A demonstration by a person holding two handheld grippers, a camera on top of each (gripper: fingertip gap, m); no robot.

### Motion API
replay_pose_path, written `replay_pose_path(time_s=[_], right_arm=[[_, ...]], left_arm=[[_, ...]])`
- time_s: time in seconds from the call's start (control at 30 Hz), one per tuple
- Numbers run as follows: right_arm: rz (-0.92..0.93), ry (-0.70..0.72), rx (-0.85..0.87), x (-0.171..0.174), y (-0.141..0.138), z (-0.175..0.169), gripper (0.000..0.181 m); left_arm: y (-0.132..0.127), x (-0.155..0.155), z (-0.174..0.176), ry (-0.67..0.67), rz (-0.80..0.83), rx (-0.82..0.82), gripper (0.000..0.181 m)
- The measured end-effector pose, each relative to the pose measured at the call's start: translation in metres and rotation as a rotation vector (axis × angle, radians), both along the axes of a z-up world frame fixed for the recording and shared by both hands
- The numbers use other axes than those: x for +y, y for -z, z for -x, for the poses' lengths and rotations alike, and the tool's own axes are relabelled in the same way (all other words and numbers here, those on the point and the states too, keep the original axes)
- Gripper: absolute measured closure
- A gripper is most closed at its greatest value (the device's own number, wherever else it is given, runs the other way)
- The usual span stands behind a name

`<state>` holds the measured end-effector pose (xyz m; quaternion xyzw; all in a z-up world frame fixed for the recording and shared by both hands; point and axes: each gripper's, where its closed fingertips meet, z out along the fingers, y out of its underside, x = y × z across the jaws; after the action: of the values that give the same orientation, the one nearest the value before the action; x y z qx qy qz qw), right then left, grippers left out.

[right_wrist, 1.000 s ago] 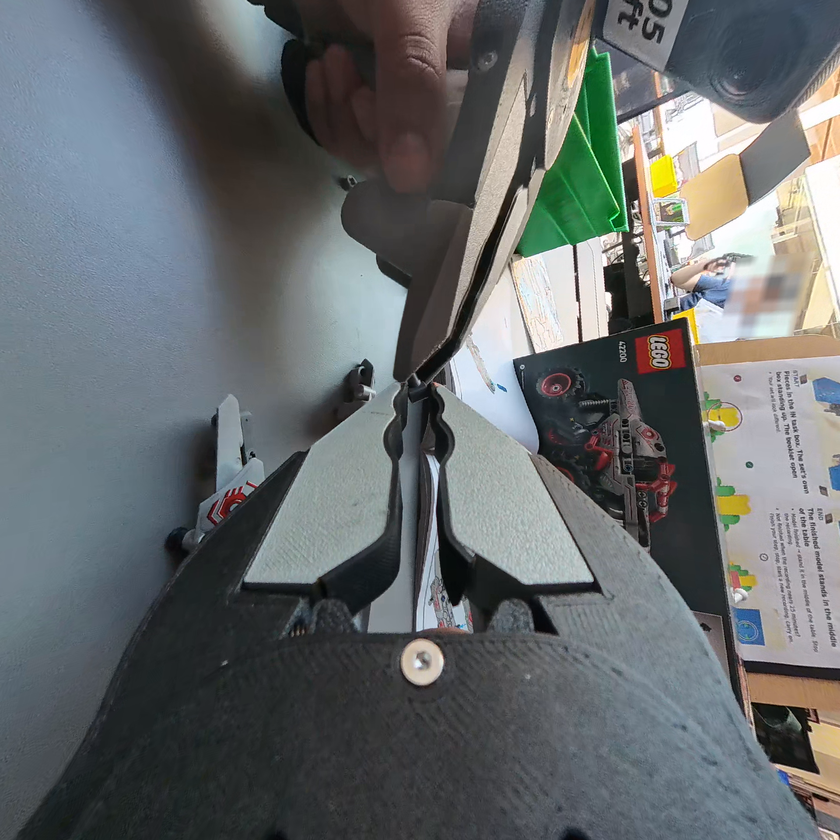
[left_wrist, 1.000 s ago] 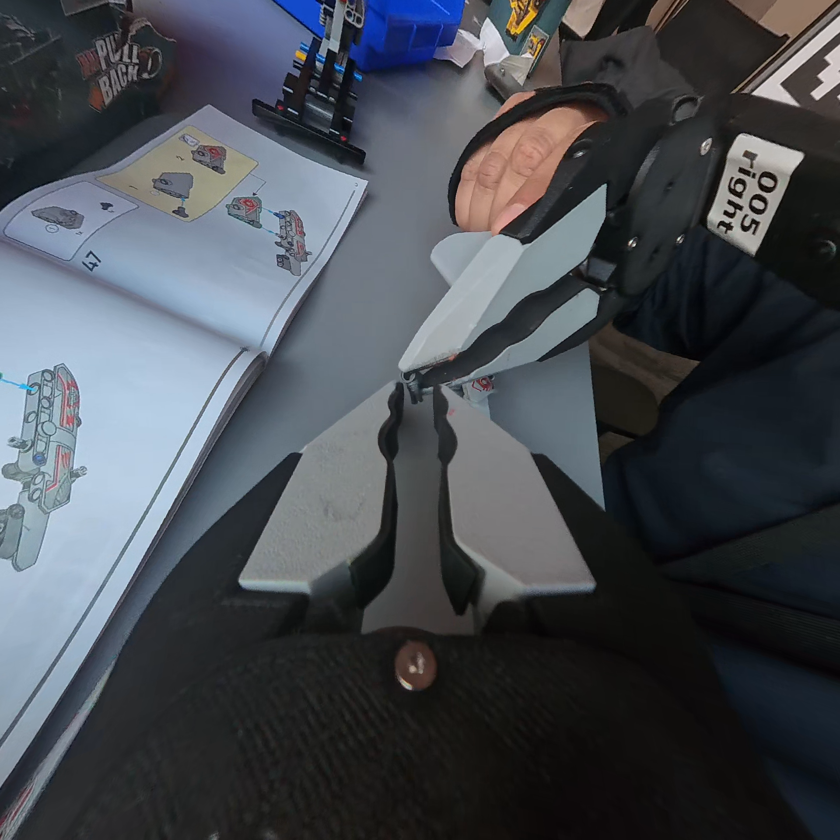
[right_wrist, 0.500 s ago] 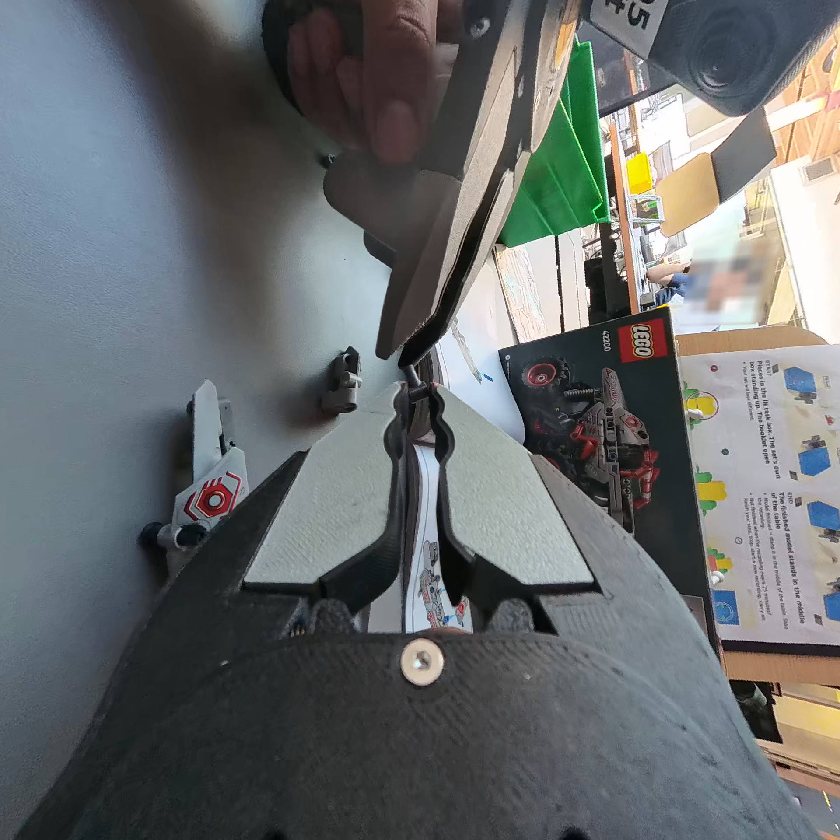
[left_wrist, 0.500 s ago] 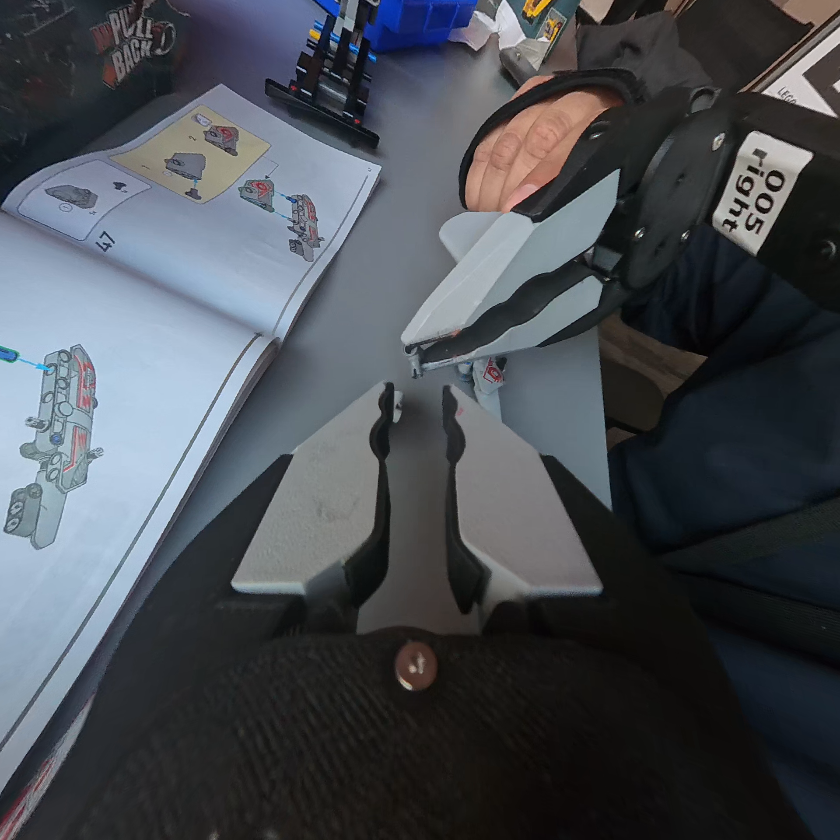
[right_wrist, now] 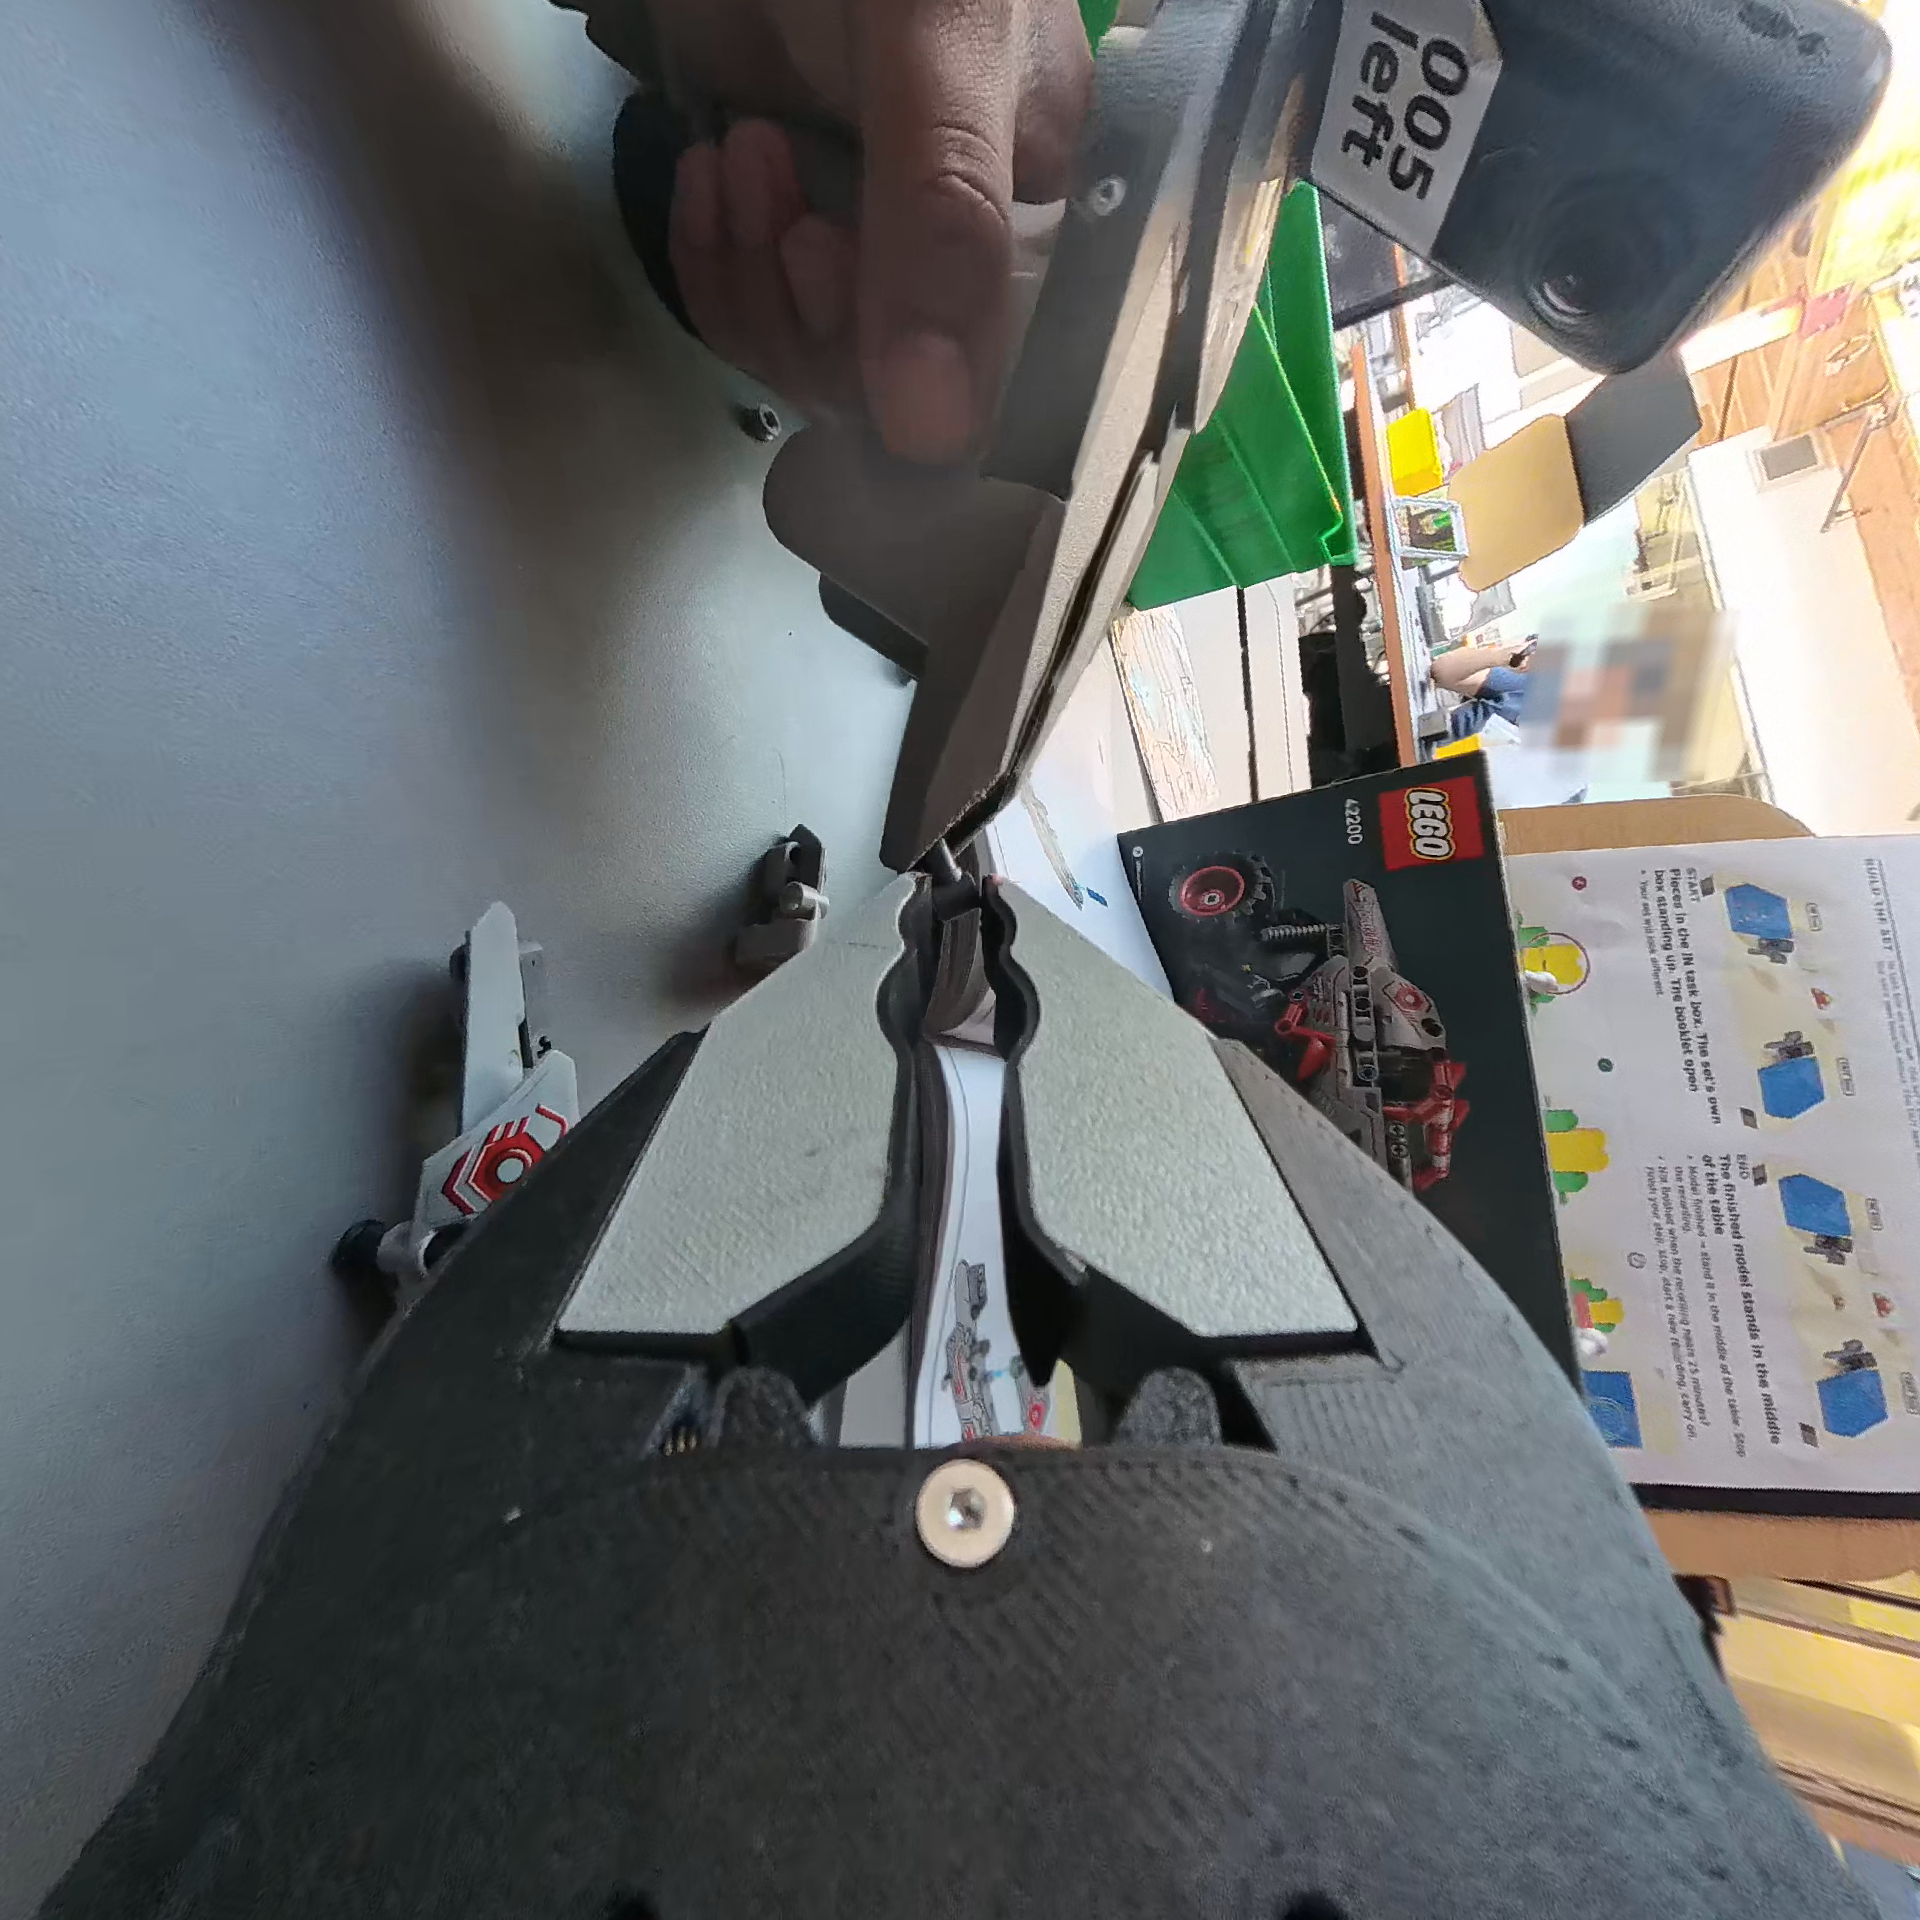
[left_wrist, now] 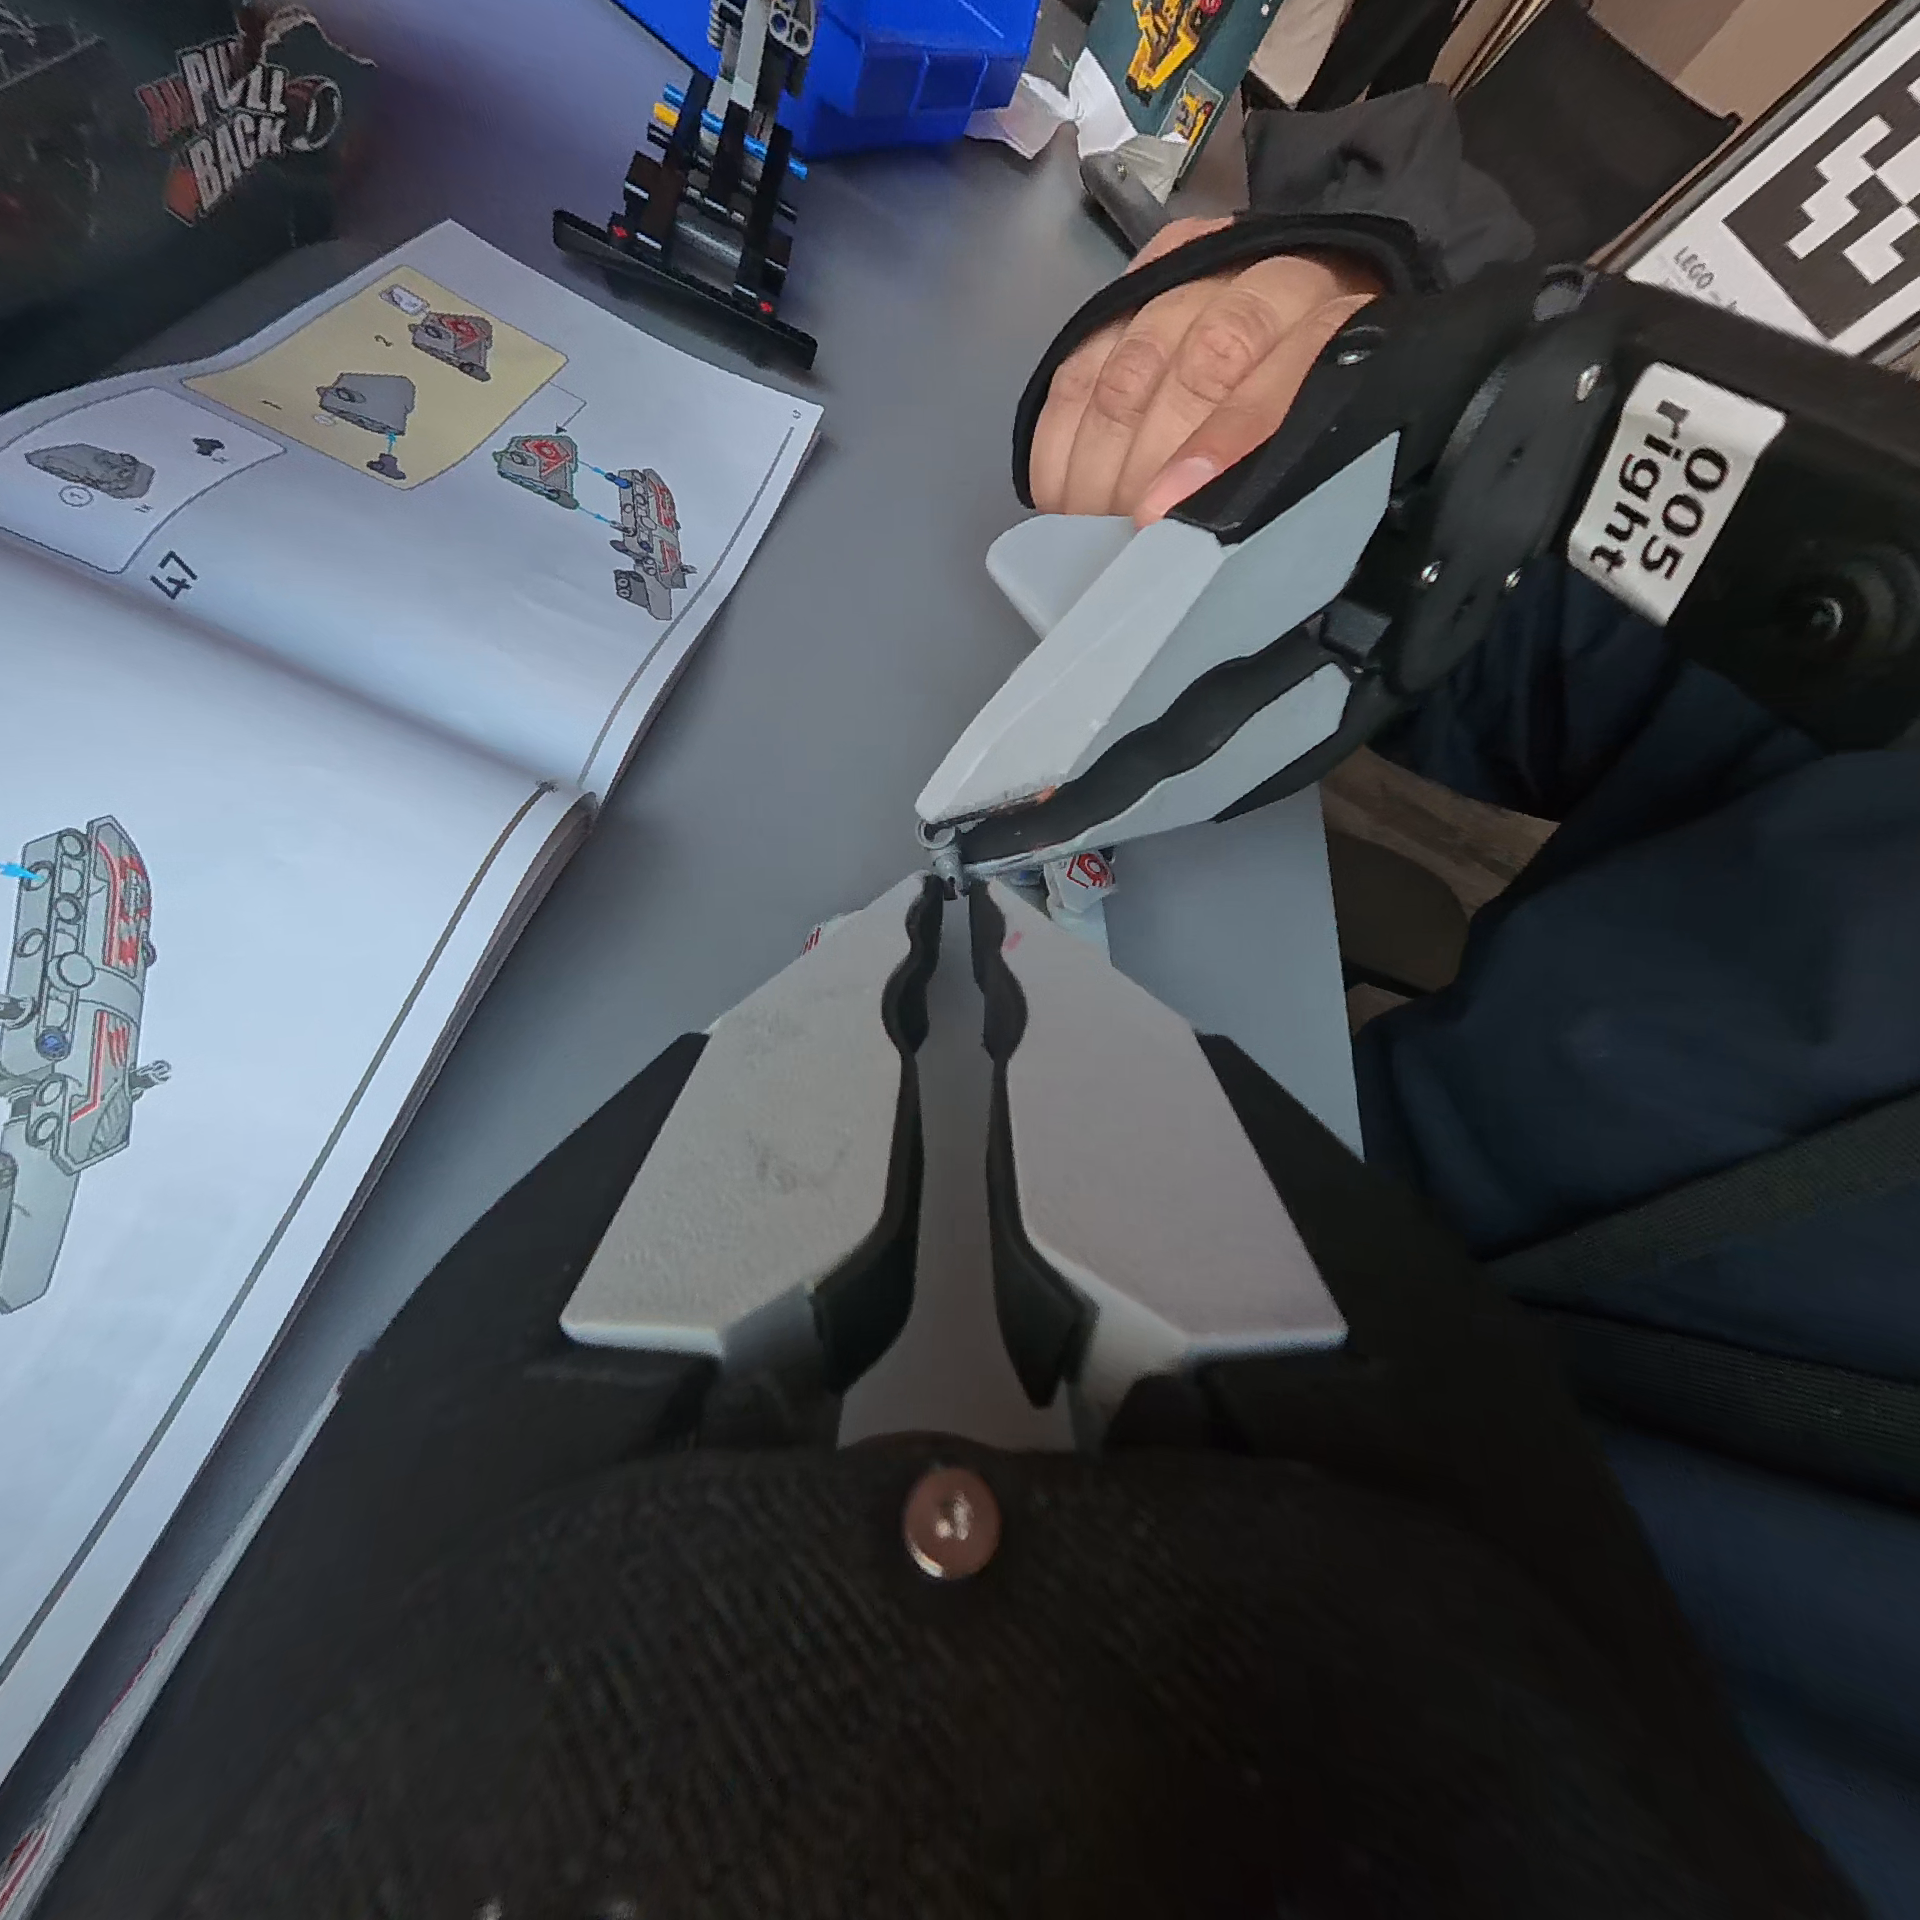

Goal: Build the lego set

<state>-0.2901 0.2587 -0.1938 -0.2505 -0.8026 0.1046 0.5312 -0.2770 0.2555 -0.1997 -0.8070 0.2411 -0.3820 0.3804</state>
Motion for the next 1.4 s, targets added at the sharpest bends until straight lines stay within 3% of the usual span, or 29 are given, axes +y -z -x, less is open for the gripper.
replay_pose_path(time_s=[0.03,0.13,0.3,0.6,1.2,1.3,1.4], right_arm=[[0.017,-0.005,0.000,-0.001,-0.001,0.000,0.175],[0.140,-0.037,-0.027,-0.004,0.000,-0.002,0.175],[0.539,-0.121,-0.142,-0.009,0.000,-0.011,0.173],[0.811,-0.177,-0.202,-0.013,-0.006,-0.015,0.173],[0.868,-0.147,-0.209,-0.010,-0.003,-0.010,0.177],[0.832,-0.114,-0.211,-0.002,-0.001,-0.011,0.177],[0.819,-0.055,-0.223,0.009,0.005,-0.011,0.177]], left_arm=[[0.000,-0.001,0.000,0.005,-0.007,0.004,0.180],[0.001,-0.003,-0.001,0.028,-0.037,0.041,0.180],[0.002,-0.005,-0.005,0.063,-0.105,0.104,0.180],[-0.004,-0.007,-0.008,0.086,-0.239,0.183,0.180],[0.002,-0.001,-0.005,0.045,-0.290,0.291,0.180],[0.010,0.003,0.002,0.016,-0.237,0.318,0.154],[0.020,0.006,0.010,0.015,-0.229,0.386,0.152]])
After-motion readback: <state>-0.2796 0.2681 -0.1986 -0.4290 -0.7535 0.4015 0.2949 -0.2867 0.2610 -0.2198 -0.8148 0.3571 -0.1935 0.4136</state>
